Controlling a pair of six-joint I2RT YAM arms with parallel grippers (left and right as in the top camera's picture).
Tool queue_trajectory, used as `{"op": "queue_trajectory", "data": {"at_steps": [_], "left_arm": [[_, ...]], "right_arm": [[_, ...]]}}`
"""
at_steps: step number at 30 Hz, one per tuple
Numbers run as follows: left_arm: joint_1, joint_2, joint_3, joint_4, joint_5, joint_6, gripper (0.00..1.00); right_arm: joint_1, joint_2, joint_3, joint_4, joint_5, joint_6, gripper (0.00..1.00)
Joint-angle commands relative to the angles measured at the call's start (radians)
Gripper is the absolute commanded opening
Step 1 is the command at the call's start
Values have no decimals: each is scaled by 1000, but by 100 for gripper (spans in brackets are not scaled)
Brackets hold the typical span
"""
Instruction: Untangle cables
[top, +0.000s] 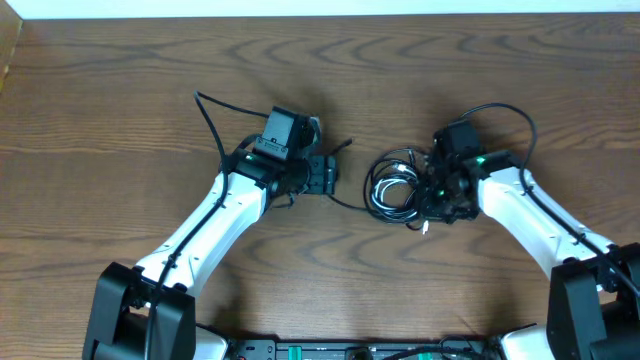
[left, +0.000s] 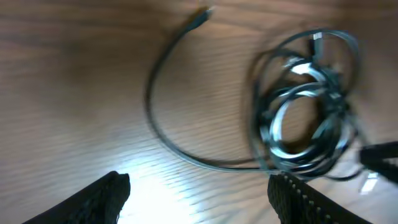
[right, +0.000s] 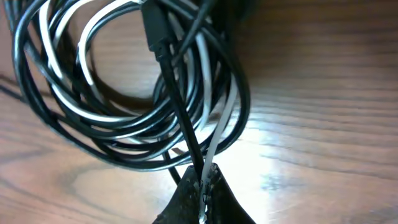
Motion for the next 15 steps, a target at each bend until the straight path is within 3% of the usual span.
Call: {"op": "queue_trajectory", "data": {"at_steps": [1,4,8,11,15], "left_arm": [[2,-2,-6,19,82,-2,77],[2,-2,-6,16,82,-2,77],[2,-2,-6,5,82,-2,77],[1,-2,-6,4,82,-2,77],[1,-2,-6,3,84,-2,77]], "right_arm": [[63,-10,18,2,-94,-127,10],[99,-10,18,-12,17,-122,21],[85,-10,18,-87,323,169,47],[69,-10,18,-49,233,144,54],[69,-10,19,27,126,91,52]]}}
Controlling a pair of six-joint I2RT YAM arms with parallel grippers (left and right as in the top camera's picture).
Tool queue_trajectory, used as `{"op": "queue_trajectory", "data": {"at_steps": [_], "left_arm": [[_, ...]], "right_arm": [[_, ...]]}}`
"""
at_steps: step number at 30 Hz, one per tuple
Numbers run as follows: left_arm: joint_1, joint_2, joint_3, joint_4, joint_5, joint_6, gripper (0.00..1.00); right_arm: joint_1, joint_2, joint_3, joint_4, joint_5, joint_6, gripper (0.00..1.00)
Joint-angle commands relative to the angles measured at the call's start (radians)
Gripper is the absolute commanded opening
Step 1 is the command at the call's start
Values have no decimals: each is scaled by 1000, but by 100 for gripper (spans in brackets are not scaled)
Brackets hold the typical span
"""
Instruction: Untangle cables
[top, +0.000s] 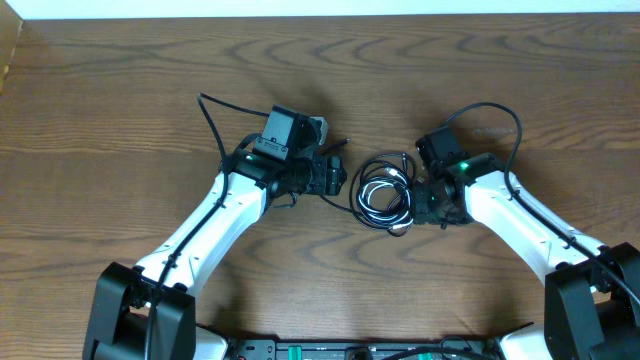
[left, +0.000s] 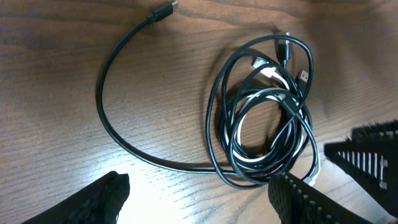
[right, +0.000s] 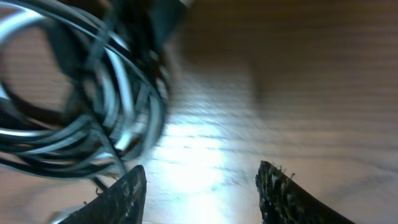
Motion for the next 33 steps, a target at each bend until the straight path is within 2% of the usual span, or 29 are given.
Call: {"op": "queue_trajectory", "data": {"at_steps": [1,6,10,12,15,21,25,33], "left_arm": [[1,-2,-6,-6,13,-2,77],[1,0,-6,-5,19,-2,77],[1,10,-6,-6,19,-2,77],[1,10,-6,-6,19,-2,77],[1,10,-6,-6,19,-2,77],[1,10,-6,-20,19,-2,77],[1,10,-6,-20,19,-1,77],[1,10,-6,-20,19,-1,77]], "right_arm": [[-2,-10,16,52,-71,1,51],[-2,-10,16,158,-245,-48,43],[19,-10,-5,145,-249,-55,32],[36,-10,-26,150,-241,-55,31],[53,-10,-59,180,-162,-31,22],[53,-10,-73,241,-105,-2,26],[47,-10,-50,283,-233,-63,28],[34,-10,-8,263,-179,-107,34]]}}
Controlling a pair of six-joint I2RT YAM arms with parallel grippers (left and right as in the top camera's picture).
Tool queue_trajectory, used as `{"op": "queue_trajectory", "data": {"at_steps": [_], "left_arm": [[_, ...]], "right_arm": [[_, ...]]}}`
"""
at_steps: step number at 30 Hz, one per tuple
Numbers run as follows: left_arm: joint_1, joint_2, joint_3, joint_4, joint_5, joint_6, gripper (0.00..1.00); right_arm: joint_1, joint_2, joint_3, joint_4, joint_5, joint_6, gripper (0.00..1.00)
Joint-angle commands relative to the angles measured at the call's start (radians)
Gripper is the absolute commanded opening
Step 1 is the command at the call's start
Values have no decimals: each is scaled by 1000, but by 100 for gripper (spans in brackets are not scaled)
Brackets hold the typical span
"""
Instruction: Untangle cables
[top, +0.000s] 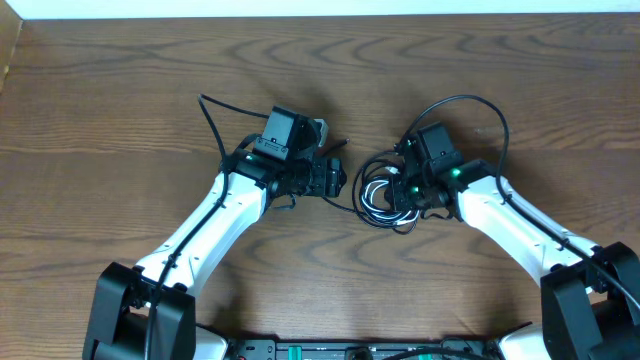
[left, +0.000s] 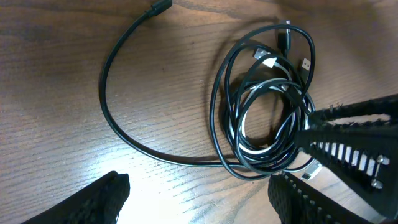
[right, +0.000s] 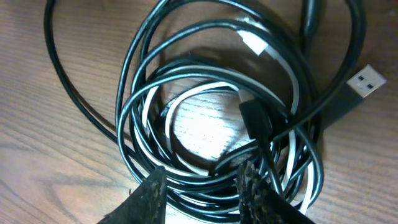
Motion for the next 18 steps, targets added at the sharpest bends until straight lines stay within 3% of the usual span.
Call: {"op": "queue_trajectory", "data": {"at_steps": [1,5,12,18], "left_arm": [[1,10,-6,-3,13,-1,77],[1,10,-6,-3,12,-1,77],[1,10,-6,-3,12,-1,77],[1,10,-6,-3,13,-1,77]], "right_arm": [[-4,-10,18,-8,60,-37,35],[-4,-10,18,-22,162,-37,37],[-4,-10,13,-78,171,-36,37],[-4,-10,-18,-75,171,-34,31]]}}
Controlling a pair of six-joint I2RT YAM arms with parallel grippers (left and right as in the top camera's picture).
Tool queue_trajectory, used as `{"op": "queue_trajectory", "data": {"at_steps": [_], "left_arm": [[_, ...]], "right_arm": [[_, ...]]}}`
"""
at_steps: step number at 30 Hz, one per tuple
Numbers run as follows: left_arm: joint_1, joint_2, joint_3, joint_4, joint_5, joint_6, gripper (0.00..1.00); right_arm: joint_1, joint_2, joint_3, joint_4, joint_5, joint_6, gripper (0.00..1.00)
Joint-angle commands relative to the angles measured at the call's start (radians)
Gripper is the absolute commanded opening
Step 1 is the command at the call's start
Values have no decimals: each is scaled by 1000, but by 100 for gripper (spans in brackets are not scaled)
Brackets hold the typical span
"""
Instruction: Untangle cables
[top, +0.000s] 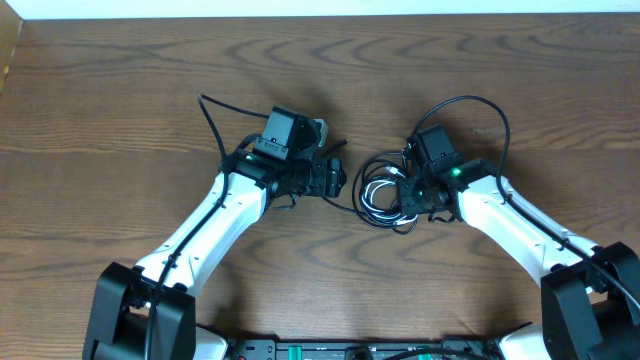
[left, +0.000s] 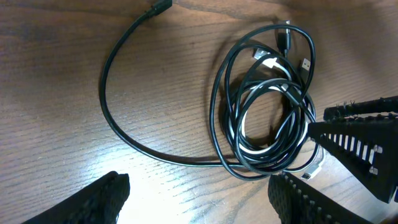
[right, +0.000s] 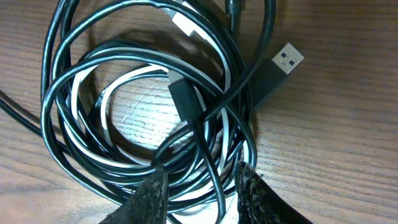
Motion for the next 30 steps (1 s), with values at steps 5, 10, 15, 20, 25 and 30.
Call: {"op": "queue_trajectory", "data": {"at_steps": [5,10,15,20,25,30], "left_arm": [[1,10,-6,-16,13,-1,77],[1,10,-6,-18,13,-1,77],[2,10,-6,-18,12,-1,77],[2,10,-6,-18,12,-1,77],[2,10,-6,-18,12,-1,77],[2,10,-6,-18,12,-1,77]], "right_arm": [[-4,-10,-70,47,15,-3,31],[-4,-10,-105,76,3,3,6],[-24,-38,-68,80,-343,-64,1],[-107,-139,-23,82,-687,-151,1],[-157,-225,-23,55,-674,-182,1],[-162,-250,-23,-100,-170,40,1]]}}
